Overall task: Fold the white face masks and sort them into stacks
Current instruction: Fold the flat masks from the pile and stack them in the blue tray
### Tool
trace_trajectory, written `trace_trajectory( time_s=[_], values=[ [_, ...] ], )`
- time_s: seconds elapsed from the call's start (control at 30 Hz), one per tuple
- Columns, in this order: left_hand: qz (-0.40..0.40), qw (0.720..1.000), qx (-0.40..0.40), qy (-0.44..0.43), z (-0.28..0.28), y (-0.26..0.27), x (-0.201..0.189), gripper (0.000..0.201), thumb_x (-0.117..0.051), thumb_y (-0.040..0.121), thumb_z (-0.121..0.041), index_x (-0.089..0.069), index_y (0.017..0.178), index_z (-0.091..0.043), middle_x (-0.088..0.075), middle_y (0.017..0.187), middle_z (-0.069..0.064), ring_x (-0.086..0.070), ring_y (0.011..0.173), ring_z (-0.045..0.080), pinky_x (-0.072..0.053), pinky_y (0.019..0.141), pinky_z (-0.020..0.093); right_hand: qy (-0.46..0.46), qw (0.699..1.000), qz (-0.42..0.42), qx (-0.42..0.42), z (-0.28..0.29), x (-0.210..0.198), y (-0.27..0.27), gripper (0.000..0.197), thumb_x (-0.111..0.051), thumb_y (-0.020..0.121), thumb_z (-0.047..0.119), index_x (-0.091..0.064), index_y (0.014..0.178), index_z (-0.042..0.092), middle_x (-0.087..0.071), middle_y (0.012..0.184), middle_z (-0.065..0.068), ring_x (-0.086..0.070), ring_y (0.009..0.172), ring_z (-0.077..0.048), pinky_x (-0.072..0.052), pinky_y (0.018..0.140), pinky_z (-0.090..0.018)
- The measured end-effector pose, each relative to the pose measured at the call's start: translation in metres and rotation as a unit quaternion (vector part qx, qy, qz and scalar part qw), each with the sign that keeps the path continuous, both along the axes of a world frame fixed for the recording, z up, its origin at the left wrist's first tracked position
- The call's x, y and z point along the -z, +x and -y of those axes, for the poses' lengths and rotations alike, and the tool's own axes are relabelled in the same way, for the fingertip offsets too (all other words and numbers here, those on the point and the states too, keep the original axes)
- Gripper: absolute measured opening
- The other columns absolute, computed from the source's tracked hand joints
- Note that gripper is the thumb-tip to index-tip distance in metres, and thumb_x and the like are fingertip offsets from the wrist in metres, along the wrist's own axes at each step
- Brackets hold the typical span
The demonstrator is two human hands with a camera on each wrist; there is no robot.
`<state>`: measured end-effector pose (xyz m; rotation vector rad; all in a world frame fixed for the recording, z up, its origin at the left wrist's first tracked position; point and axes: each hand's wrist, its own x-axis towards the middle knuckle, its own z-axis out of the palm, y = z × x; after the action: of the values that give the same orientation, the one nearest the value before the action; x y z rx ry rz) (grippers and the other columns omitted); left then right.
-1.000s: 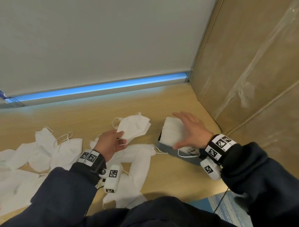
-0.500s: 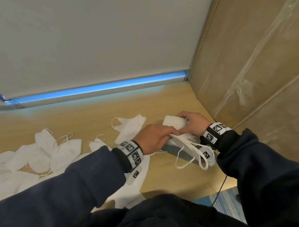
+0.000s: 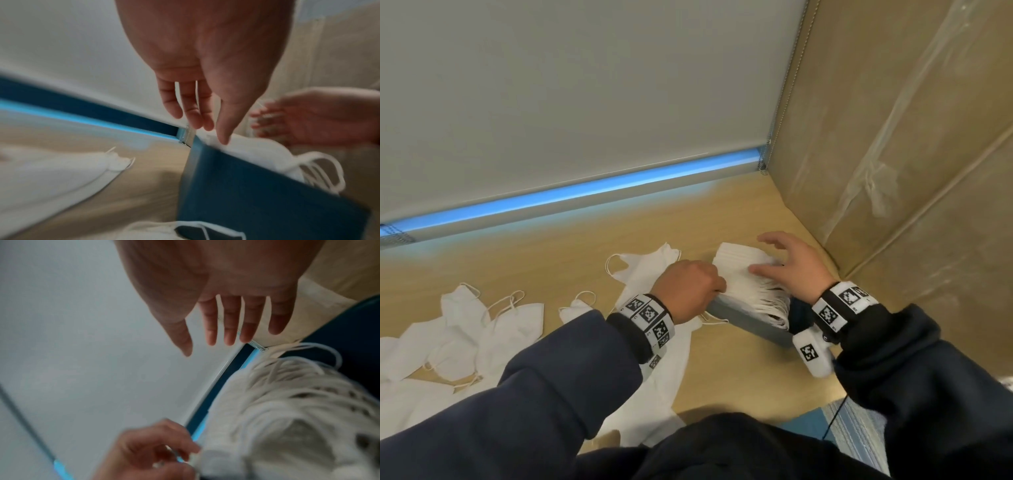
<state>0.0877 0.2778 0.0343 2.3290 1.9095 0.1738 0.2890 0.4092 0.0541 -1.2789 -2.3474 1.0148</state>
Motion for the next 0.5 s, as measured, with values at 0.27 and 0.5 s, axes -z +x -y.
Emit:
trace_trajectory(
  time_s=[0.27, 0.5],
  values=[
    [0.527, 0.769, -0.339, -0.128, 0.020, -0.024, 0.019, 0.024, -0.074, 0.091, -0.034, -0.071, 0.112, -0.023, -0.075, 0.113, 0.003, -0.073, 0.100, 0.017, -0.061, 0.088, 0.041, -0.435, 0.807, -0.278, 0.286, 0.050, 0.001, 0.043, 0.038, -0.069, 0.093, 0.030, -0.062, 0.124, 0.009, -0.070, 0.119, -0.012, -0.065, 0.113, -0.029, -0.053, 0.091, -0.040],
    [0.575, 0.717, -0.368, -0.139, 0.024, 0.003, 0.020, 0.037, -0.067, 0.097, -0.039, -0.073, 0.100, -0.002, -0.077, 0.094, 0.017, -0.078, 0.082, 0.025, -0.065, 0.076, 0.045, -0.555, 0.721, -0.268, 0.316, 0.051, 0.000, 0.016, 0.052, -0.064, 0.097, 0.037, -0.054, 0.137, 0.006, -0.068, 0.116, -0.016, -0.067, 0.103, -0.032, -0.056, 0.074, -0.042]
  ],
)
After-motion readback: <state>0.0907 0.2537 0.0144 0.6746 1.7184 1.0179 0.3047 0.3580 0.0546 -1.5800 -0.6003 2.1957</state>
